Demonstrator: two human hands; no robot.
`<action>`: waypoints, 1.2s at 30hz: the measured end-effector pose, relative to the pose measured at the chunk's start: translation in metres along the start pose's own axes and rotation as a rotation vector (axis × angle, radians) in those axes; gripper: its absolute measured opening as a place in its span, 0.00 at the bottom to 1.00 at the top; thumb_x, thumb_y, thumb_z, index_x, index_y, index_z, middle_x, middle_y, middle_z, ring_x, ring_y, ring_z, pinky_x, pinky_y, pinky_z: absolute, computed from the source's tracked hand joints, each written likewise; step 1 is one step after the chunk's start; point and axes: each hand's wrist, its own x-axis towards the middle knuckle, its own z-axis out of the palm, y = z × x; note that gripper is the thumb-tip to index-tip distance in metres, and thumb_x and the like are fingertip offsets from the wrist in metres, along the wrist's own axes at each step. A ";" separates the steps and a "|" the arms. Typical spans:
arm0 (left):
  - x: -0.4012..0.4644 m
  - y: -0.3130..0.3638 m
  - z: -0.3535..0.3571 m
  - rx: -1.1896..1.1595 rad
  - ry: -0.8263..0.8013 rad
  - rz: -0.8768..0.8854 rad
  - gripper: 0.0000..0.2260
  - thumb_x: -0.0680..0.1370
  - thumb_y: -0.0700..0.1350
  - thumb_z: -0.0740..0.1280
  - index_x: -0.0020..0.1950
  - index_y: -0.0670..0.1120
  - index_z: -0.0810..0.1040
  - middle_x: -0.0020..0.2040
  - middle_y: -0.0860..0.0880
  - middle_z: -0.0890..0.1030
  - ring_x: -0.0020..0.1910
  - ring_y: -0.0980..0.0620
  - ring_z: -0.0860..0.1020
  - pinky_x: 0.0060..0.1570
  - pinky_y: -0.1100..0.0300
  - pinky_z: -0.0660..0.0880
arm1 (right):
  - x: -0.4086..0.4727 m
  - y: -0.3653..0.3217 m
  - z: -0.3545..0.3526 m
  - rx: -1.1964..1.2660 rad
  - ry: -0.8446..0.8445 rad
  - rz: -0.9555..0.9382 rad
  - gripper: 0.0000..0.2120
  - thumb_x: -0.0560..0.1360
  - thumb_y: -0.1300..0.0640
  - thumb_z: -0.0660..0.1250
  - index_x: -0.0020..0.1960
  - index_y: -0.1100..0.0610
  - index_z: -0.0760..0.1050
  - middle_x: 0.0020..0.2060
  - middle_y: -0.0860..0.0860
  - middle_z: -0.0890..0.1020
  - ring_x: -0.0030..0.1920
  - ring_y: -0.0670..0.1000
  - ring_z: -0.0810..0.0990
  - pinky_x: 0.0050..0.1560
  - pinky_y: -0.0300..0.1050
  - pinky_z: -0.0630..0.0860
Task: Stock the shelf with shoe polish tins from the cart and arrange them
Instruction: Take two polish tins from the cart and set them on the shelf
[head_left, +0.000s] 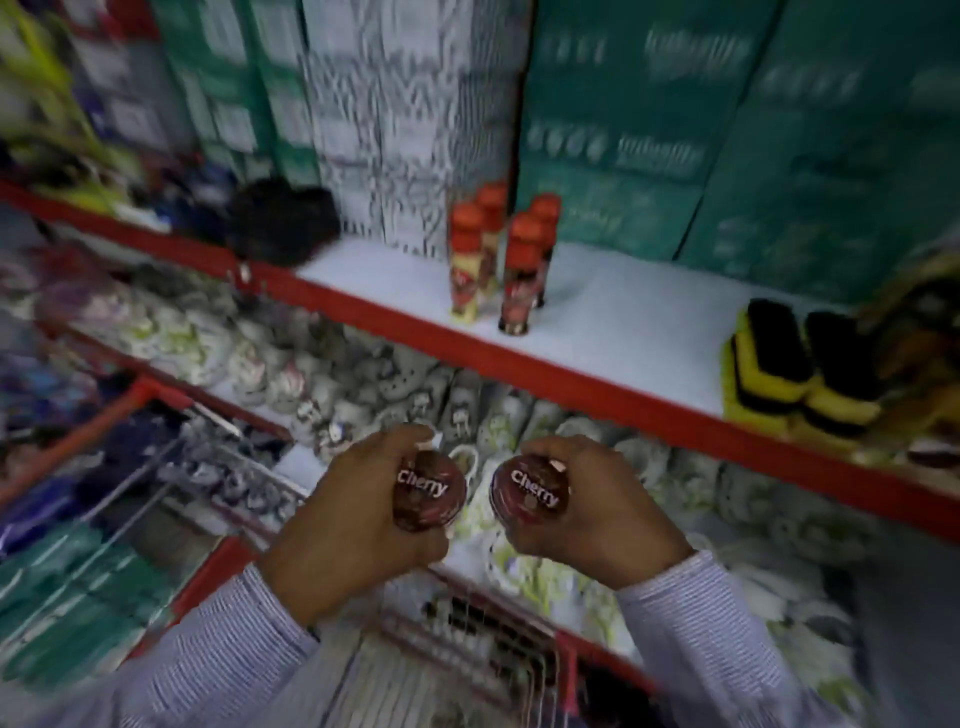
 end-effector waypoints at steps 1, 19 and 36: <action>0.007 0.012 -0.009 -0.007 0.016 0.022 0.40 0.60 0.56 0.78 0.70 0.53 0.69 0.60 0.55 0.79 0.56 0.55 0.80 0.57 0.58 0.78 | 0.002 -0.003 -0.016 0.019 0.038 -0.011 0.31 0.54 0.49 0.79 0.56 0.50 0.79 0.49 0.49 0.83 0.48 0.49 0.81 0.53 0.48 0.80; 0.224 0.133 0.033 0.155 -0.064 0.147 0.32 0.62 0.50 0.78 0.58 0.47 0.65 0.43 0.49 0.77 0.44 0.45 0.79 0.37 0.57 0.72 | 0.105 0.049 -0.143 -0.059 0.295 0.221 0.44 0.58 0.52 0.81 0.70 0.57 0.65 0.66 0.56 0.75 0.66 0.56 0.74 0.64 0.49 0.75; 0.294 0.108 0.082 0.290 -0.222 -0.023 0.34 0.69 0.45 0.75 0.70 0.42 0.61 0.63 0.38 0.77 0.64 0.39 0.75 0.58 0.49 0.76 | 0.181 0.102 -0.116 -0.173 0.156 0.375 0.40 0.67 0.56 0.76 0.73 0.59 0.60 0.71 0.58 0.70 0.72 0.59 0.65 0.71 0.51 0.68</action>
